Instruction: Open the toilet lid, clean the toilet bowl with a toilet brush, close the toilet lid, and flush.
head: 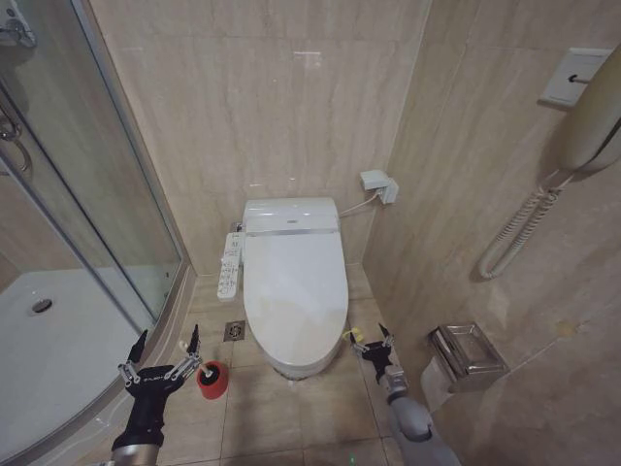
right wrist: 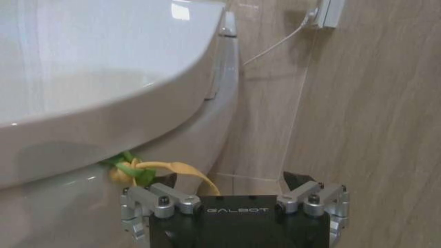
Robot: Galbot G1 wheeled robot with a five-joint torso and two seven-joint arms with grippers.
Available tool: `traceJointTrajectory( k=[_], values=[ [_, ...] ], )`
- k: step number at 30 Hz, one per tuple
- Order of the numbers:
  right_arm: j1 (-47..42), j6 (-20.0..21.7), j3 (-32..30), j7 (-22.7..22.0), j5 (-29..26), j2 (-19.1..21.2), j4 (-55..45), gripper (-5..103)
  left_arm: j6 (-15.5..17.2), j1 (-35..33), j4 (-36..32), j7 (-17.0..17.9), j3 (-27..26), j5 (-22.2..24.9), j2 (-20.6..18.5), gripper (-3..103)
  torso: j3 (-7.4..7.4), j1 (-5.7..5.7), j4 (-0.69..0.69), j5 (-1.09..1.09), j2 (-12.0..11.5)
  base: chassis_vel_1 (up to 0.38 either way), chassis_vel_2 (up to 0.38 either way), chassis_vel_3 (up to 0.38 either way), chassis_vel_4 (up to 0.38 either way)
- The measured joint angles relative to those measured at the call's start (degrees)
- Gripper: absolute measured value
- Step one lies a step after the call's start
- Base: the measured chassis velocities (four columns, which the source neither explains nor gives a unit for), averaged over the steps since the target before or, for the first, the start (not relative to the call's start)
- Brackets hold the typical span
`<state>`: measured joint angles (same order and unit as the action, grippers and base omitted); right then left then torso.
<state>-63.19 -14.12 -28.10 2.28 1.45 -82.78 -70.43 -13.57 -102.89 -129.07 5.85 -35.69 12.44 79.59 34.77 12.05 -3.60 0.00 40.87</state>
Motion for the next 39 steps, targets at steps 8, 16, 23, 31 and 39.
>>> traceJointTrajectory(
  k=[8,16,23,31,39],
  values=[
    [0.9,-1.83,-0.43,0.02,1.37,0.02,2.0,94,0.0,0.0,0.0,0.0,0.0,0.0,0.0,100,0.0,0.0,0.0,0.0,0.0,0.0,0.0,0.0,0.0],
    [0.93,-2.91,-0.67,0.11,1.61,0.08,2.35,68,0.0,0.0,0.0,0.0,0.0,0.0,0.0,100,0.0,0.0,0.0,0.0,0.0,0.0,0.0,0.0,0.0],
    [0.38,-3.61,-0.77,0.02,1.65,0.3,1.51,41,0.0,0.0,0.0,0.0,0.0,0.0,0.0,100,0.0,0.0,0.0,0.0,0.0,0.0,0.0,0.0,0.0],
    [-1.01,-3.55,-0.8,-0.07,1.45,0.83,-0.98,14,0.0,0.0,0.0,0.0,0.0,0.0,0.0,100,0.0,0.0,0.0,0.0,0.0,0.0,0.0,0.0,0.0],
    [-3.12,-3.01,-0.88,-0.25,-0.05,1.31,-4.29,1,0.0,0.0,0.0,0.0,0.0,0.0,0.0,100,0.0,0.0,0.01,0.01,0.0,0.0,0.0,0.0,0.0]
  ],
)
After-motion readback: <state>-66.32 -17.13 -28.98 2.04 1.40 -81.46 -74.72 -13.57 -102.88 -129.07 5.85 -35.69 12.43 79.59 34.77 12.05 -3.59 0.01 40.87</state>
